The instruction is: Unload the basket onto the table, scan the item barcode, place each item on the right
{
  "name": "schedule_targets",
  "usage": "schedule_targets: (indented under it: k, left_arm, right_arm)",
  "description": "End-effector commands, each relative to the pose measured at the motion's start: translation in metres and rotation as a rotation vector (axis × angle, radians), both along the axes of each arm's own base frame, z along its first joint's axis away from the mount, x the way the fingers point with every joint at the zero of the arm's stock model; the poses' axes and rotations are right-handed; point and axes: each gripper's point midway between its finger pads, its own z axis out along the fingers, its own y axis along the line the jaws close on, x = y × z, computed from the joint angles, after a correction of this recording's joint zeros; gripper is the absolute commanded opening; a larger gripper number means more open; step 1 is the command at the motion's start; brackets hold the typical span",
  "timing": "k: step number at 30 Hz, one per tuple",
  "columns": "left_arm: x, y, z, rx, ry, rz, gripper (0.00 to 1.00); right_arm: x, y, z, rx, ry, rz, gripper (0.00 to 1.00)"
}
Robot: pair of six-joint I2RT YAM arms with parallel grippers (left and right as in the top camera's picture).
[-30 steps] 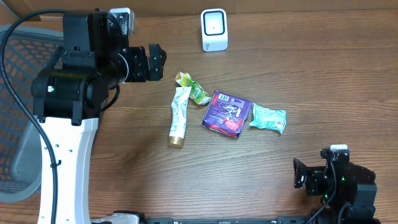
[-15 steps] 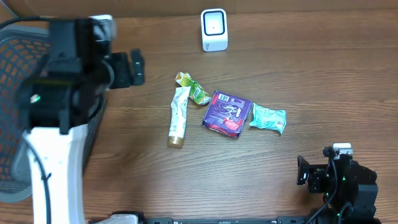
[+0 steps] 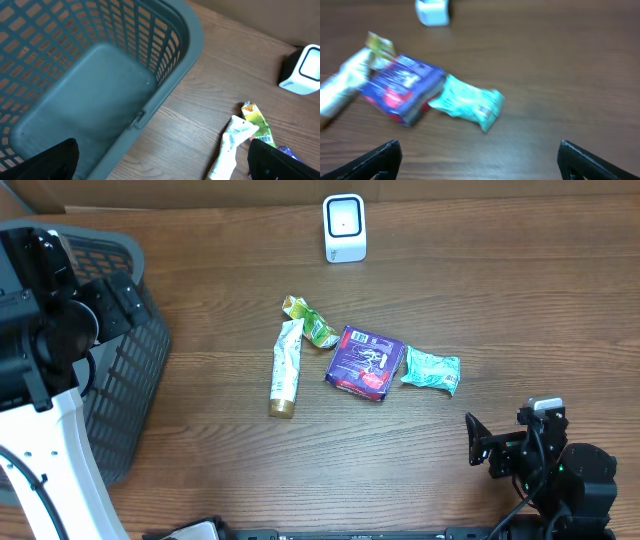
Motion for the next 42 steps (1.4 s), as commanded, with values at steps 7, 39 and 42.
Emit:
schedule_targets:
  k: [7, 39, 42]
  left_arm:
    - [0.025, 0.007, -0.032, -0.045, 0.092, 0.012, 1.0]
    - [0.052, 0.015, -0.083, -0.085, 0.237, 0.014, 1.0]
    - [0.052, 0.015, -0.083, -0.086, 0.237, 0.014, 1.0]
  right_arm:
    - [0.026, 0.049, 0.048, 0.152, -0.029, 0.279, 1.0]
    - [0.106, 0.082, -0.115, 0.264, 1.139, -0.258, 0.23]
    - [0.097, 0.079, -0.137, 0.253, 1.143, -0.3, 0.23]
